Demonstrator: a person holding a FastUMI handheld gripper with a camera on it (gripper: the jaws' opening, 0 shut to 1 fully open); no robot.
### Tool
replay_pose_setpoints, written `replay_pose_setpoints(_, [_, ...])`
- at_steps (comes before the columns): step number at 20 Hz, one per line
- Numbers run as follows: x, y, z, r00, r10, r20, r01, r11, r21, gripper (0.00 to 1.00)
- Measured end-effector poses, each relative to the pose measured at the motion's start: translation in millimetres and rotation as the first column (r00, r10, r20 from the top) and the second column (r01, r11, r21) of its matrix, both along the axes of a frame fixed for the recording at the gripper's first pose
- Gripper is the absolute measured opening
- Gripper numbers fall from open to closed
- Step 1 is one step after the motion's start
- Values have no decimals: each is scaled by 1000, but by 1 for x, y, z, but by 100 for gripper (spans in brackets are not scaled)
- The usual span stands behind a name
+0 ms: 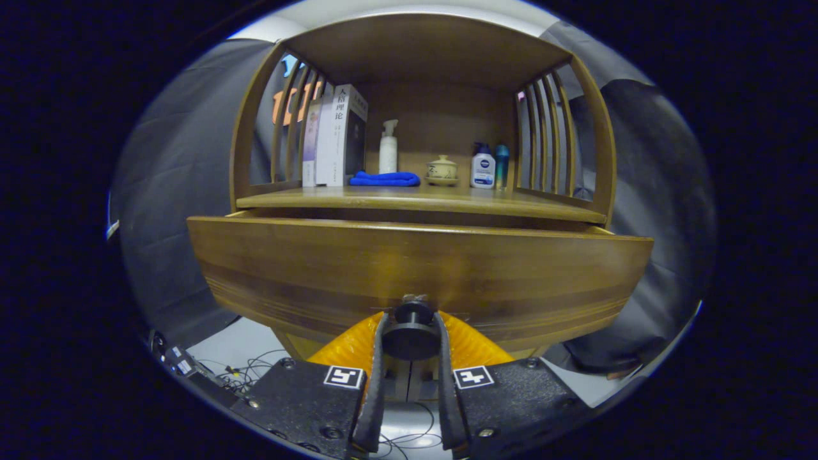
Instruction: Pull open the drawer, take out the items inside it, and place them on the countertop above the cabinet.
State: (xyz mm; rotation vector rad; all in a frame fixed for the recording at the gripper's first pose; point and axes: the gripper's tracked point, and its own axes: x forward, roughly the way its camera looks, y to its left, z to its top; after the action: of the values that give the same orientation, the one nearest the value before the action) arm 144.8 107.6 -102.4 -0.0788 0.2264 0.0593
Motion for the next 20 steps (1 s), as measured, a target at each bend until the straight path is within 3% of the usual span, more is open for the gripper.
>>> replay_pose_setpoints(20, [-85,0,-18,1000,28,-3,-28,1000,13,37])
